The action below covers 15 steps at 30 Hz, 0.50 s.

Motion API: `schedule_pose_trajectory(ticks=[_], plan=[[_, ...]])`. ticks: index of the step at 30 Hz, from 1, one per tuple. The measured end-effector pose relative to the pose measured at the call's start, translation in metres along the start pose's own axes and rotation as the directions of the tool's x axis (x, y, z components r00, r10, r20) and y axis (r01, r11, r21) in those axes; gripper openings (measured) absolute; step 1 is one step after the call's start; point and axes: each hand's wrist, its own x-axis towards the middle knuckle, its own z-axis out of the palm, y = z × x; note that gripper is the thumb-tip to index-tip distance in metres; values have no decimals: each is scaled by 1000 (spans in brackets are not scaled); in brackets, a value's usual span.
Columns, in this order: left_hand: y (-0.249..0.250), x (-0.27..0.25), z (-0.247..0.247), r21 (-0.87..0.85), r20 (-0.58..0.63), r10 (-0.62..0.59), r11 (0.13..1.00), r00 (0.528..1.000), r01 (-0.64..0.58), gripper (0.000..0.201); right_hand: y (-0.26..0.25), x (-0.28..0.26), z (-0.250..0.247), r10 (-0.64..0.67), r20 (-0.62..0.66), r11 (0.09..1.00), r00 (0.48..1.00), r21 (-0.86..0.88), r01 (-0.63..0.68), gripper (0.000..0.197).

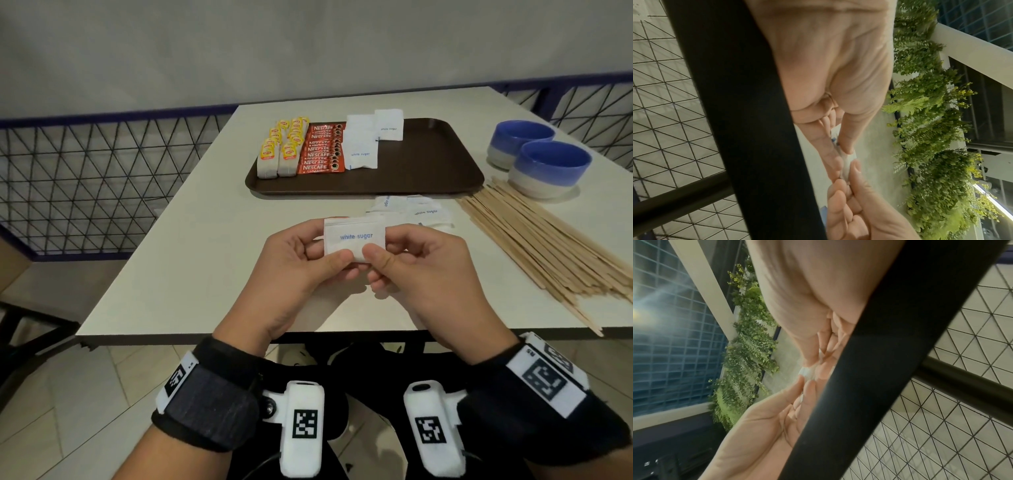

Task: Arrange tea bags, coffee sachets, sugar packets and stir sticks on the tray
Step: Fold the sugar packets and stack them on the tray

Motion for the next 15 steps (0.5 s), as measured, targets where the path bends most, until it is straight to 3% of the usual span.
schedule_pose_trajectory(ticks=[8,11,15], plan=[[-1,2,2,55,-21,5,998,1000,-4,40,2,0,-1,1,-8,998,1000,67,-1,10],[-3,3,-1,120,-46,22,993,999,-16,31,2,0,-1,-6,2,999,1000,32,6,10],[-3,4,-2,84,-54,8,996,999,-3,31,2,-1,1,-1,38,1000,999,5,1,7]])
